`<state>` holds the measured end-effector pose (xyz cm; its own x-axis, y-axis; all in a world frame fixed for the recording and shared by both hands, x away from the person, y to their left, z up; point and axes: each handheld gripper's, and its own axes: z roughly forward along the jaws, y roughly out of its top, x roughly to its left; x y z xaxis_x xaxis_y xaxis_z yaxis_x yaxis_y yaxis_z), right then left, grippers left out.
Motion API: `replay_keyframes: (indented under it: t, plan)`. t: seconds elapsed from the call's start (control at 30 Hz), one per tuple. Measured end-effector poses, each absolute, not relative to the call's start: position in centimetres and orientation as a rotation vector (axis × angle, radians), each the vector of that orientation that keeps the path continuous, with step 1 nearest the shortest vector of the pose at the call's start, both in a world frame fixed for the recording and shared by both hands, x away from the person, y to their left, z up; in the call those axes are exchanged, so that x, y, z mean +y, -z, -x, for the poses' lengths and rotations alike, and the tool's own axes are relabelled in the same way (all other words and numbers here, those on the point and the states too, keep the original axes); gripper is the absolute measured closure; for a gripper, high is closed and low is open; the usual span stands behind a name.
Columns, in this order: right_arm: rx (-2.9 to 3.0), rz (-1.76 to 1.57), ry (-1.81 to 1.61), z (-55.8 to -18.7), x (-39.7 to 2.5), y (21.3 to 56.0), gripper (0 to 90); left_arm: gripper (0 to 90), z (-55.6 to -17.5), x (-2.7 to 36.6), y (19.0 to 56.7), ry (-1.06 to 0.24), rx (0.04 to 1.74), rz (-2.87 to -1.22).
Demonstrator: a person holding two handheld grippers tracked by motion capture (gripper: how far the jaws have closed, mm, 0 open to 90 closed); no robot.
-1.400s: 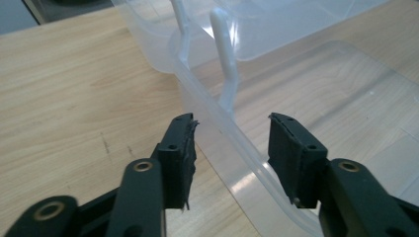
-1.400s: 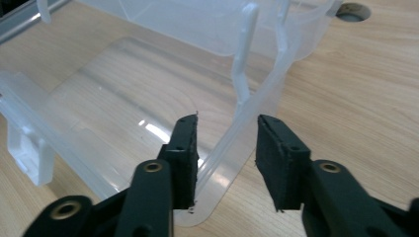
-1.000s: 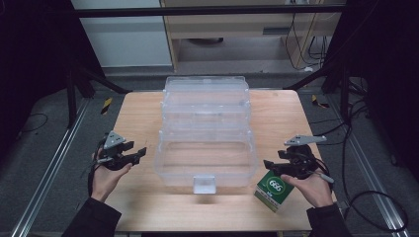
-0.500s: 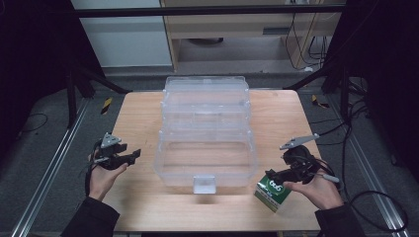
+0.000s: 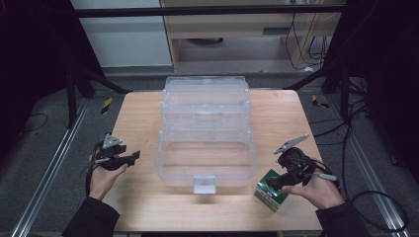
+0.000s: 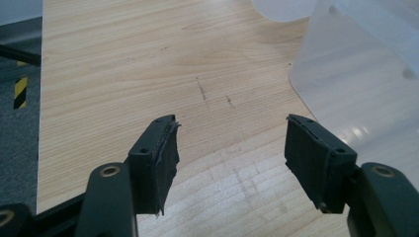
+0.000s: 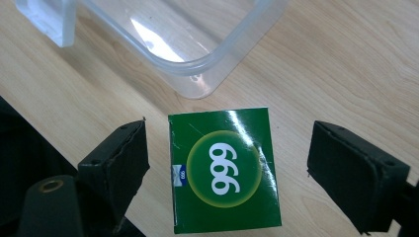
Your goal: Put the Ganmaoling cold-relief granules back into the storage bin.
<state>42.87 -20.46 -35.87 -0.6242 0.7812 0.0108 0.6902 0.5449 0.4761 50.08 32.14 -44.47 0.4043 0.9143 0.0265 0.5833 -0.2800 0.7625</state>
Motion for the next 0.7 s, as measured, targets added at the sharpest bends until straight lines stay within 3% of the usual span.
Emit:
replay_keyframes:
  t: [0.7]
  plan:
    - [2.754,-1.205,-0.454,-43.6,-19.6,38.9,8.8,36.9,-50.1,32.1,44.6,-0.62,1.273,-1.991]
